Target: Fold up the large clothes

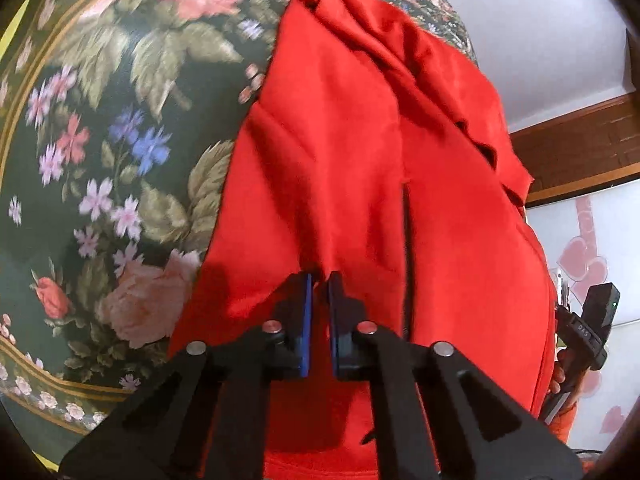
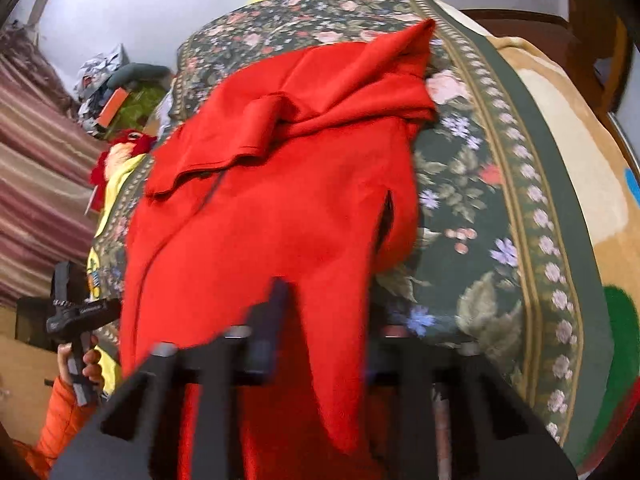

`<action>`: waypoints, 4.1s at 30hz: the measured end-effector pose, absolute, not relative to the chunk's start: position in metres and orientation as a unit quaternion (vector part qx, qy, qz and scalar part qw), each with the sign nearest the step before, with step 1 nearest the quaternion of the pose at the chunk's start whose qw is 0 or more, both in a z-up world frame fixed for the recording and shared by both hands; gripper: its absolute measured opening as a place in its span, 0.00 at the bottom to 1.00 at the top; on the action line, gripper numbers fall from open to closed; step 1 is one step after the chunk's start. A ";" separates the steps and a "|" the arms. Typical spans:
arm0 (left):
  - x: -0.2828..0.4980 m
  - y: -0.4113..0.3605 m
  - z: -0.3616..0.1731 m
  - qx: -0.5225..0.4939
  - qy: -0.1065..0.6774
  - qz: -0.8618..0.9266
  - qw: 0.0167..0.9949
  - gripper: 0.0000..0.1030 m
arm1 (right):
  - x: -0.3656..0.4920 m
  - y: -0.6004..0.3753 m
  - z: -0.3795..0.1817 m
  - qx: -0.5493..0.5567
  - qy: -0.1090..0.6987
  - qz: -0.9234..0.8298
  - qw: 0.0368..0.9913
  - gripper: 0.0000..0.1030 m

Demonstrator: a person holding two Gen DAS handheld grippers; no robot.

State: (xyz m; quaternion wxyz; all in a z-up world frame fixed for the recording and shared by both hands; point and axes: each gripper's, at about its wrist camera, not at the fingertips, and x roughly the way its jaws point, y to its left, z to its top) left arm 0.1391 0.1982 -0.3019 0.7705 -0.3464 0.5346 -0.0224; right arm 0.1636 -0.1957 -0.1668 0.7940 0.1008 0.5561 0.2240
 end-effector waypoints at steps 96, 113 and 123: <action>0.321 0.228 -0.253 -0.255 0.461 0.055 0.848 0.08 | 0.316 -0.209 -0.168 0.103 0.514 0.171 0.834 0.15; 0.286 0.230 -0.225 -0.232 0.471 0.057 0.849 0.54 | 0.281 -0.227 -0.134 0.042 0.512 0.154 0.844 0.38; 0.245 0.235 -0.254 -0.277 0.500 0.048 0.819 0.58 | 0.252 -0.229 -0.146 0.071 0.533 0.158 0.828 0.43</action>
